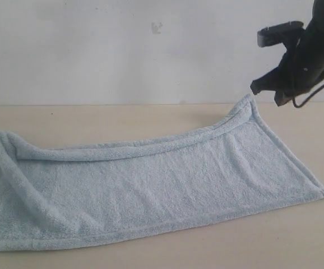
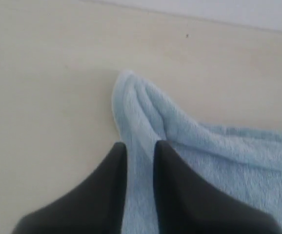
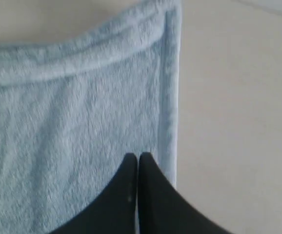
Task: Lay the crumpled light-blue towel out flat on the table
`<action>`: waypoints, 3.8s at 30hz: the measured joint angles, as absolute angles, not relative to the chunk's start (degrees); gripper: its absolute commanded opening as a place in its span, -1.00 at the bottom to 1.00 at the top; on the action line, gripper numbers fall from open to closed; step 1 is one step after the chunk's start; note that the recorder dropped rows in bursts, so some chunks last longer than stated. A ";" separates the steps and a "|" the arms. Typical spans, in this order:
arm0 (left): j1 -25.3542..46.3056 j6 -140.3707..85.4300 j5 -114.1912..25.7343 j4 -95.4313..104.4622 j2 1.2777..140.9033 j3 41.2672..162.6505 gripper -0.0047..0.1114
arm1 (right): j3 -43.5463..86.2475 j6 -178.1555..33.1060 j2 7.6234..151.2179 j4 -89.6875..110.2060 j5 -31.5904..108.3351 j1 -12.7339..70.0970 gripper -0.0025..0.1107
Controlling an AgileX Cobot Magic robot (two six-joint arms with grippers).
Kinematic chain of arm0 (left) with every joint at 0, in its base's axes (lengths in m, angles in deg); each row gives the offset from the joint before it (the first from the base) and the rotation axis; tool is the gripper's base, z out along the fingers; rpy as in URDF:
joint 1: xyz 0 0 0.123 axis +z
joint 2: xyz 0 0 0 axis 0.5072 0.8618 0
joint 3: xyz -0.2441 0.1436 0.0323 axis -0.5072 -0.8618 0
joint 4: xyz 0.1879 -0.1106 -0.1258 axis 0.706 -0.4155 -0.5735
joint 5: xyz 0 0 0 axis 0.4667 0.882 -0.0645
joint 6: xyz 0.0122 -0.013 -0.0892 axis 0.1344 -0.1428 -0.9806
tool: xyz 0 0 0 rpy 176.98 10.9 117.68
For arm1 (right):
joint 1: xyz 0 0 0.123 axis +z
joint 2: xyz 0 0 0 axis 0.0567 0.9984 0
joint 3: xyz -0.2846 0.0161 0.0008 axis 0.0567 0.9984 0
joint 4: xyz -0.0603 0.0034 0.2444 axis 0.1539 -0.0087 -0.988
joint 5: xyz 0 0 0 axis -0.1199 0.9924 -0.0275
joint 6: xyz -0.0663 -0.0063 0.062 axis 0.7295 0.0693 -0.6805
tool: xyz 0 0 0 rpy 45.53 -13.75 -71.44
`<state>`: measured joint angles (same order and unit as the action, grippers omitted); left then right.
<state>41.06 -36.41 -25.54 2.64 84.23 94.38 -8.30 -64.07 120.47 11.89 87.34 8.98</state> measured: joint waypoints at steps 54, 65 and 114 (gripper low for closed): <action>41.06 -11.94 -19.53 -27.54 77.39 83.53 -0.85 | 27.19 -71.35 119.34 16.69 66.18 4.19 -0.96; 41.06 -11.38 -17.60 -27.54 77.39 83.49 -0.85 | 43.75 -93.57 107.73 33.64 68.64 4.38 -0.96; 37.97 -16.69 -27.58 -15.09 98.30 75.83 -0.85 | 44.69 -86.34 88.53 22.34 54.50 11.22 -0.96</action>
<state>37.97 -16.69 -27.58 -15.09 98.30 75.83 44.69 -86.34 88.53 22.34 54.50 11.22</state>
